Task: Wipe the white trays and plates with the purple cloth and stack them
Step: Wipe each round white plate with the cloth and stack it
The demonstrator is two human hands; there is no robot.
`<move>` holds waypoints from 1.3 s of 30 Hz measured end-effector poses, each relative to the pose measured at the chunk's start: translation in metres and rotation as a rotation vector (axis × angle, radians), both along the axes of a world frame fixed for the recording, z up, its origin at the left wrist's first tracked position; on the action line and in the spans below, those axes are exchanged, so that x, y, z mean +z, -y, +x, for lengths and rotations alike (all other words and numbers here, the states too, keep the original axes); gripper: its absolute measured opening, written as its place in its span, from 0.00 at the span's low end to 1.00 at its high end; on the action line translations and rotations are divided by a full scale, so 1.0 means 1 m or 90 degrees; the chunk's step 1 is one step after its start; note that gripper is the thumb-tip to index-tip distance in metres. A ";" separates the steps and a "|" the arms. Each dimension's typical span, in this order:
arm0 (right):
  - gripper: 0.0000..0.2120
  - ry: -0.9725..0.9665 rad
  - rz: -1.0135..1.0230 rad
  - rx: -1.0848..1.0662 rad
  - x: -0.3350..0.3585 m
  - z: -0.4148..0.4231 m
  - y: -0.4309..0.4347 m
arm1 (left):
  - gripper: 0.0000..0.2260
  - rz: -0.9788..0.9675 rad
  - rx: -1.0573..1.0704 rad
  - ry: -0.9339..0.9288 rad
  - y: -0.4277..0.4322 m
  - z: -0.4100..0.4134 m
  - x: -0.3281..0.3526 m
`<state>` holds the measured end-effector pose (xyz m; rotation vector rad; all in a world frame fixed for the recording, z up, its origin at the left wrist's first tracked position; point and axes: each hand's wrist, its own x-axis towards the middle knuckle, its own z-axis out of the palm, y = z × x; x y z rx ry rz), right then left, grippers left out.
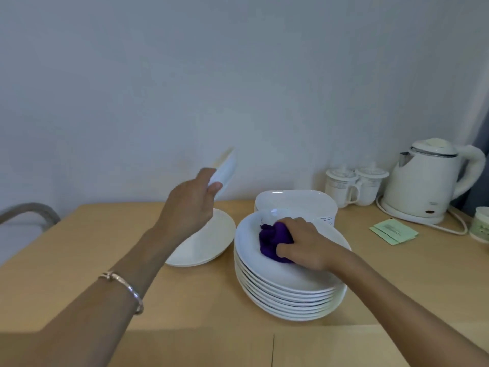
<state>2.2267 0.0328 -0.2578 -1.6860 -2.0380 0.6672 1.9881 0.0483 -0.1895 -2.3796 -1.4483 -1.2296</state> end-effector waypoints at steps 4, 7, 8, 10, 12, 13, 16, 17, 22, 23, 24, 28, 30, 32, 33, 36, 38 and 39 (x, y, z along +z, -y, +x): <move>0.12 -0.004 0.006 0.001 -0.004 0.001 -0.002 | 0.15 -0.059 0.055 -0.231 -0.017 -0.009 -0.048; 0.13 -0.007 -0.004 0.003 -0.003 0.002 -0.003 | 0.14 -0.129 0.068 -0.348 -0.024 -0.012 -0.074; 0.13 -0.009 -0.009 0.002 -0.003 0.002 -0.003 | 0.14 -0.146 0.071 -0.382 -0.026 -0.013 -0.082; 0.15 -0.014 -0.011 -0.001 -0.004 0.002 -0.003 | 0.13 -0.150 0.074 -0.416 -0.028 -0.015 -0.092; 0.16 -0.020 -0.010 0.000 -0.004 0.003 -0.003 | 0.12 -0.138 0.072 -0.417 -0.028 -0.013 -0.096; 0.15 -0.019 -0.008 0.002 -0.004 0.002 -0.002 | 0.11 -0.134 0.077 -0.425 -0.027 -0.012 -0.096; 0.12 -0.014 0.001 0.004 -0.004 0.003 -0.001 | 0.10 -0.173 0.078 -0.452 -0.018 -0.011 -0.097; 0.12 -0.010 0.003 0.004 -0.003 0.002 0.000 | 0.10 -0.187 0.072 -0.444 -0.016 -0.013 -0.101; 0.13 -0.004 0.010 0.001 0.000 0.001 0.002 | 0.10 -0.205 0.072 -0.379 -0.012 -0.021 -0.111; 0.15 0.002 0.003 0.001 0.000 0.002 0.003 | 0.10 -0.211 0.076 -0.374 -0.011 -0.021 -0.112; 0.16 0.001 -0.008 0.005 0.003 0.003 0.004 | 0.11 -0.213 0.081 -0.373 -0.011 -0.021 -0.113; 0.16 -0.002 -0.036 0.033 0.020 0.009 0.016 | 0.25 -0.288 0.095 -0.360 -0.005 -0.023 -0.110; 0.16 0.017 -0.008 0.059 0.027 0.005 0.032 | 0.24 -0.346 0.068 -0.214 0.003 -0.014 -0.101; 0.14 -0.006 0.020 0.124 0.028 -0.012 0.044 | 0.22 -0.341 0.014 0.050 0.016 0.002 -0.084; 0.13 -0.028 0.025 0.153 0.028 -0.021 0.045 | 0.23 -0.321 -0.019 0.173 0.022 0.013 -0.076; 0.12 -0.072 0.072 0.188 0.020 -0.040 0.024 | 0.29 -0.294 -0.135 0.319 0.036 0.041 -0.061; 0.18 -0.040 0.106 0.186 0.009 -0.036 0.000 | 0.26 -0.281 -0.192 0.257 0.042 0.056 -0.063; 0.23 -0.005 0.118 0.169 0.005 -0.031 -0.010 | 0.23 -0.261 -0.197 0.208 0.043 0.062 -0.067</move>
